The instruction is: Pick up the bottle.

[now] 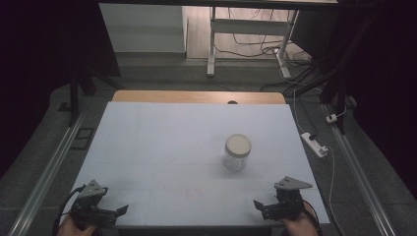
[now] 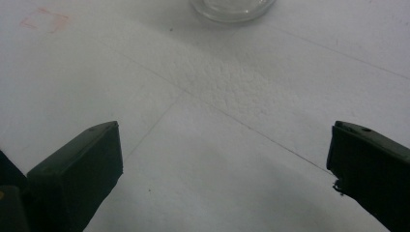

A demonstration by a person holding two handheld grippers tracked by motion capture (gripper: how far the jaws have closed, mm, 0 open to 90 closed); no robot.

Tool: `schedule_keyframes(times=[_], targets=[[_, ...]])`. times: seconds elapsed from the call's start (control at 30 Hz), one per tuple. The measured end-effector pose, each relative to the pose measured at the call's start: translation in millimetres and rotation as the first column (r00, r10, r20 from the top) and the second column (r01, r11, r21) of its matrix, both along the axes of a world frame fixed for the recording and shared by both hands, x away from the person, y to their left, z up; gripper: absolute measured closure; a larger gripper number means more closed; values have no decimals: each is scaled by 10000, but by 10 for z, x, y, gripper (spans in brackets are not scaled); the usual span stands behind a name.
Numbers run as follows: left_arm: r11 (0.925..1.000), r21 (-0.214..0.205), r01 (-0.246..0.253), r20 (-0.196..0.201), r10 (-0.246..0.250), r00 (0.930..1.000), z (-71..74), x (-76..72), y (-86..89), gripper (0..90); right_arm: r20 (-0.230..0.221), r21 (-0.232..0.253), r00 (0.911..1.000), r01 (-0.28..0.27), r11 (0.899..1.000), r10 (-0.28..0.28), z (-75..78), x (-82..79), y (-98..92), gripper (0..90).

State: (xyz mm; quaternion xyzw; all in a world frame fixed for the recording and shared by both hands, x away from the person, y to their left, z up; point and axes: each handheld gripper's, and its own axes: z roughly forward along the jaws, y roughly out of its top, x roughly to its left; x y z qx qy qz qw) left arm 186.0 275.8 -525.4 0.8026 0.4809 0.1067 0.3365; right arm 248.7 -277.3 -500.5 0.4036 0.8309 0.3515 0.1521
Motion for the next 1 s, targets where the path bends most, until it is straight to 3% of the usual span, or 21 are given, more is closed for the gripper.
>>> schedule_keyframes(times=[0.53,1.0], targets=[[10000,-70,12,19,-11,10000,0,1,11,11,661,729,9970,-438,9964,390,81,50,26,0],[10000,-72,35,82,-34,10000,3,-6,11,7,849,1013,9954,-534,9934,449,123,124,104,0]])
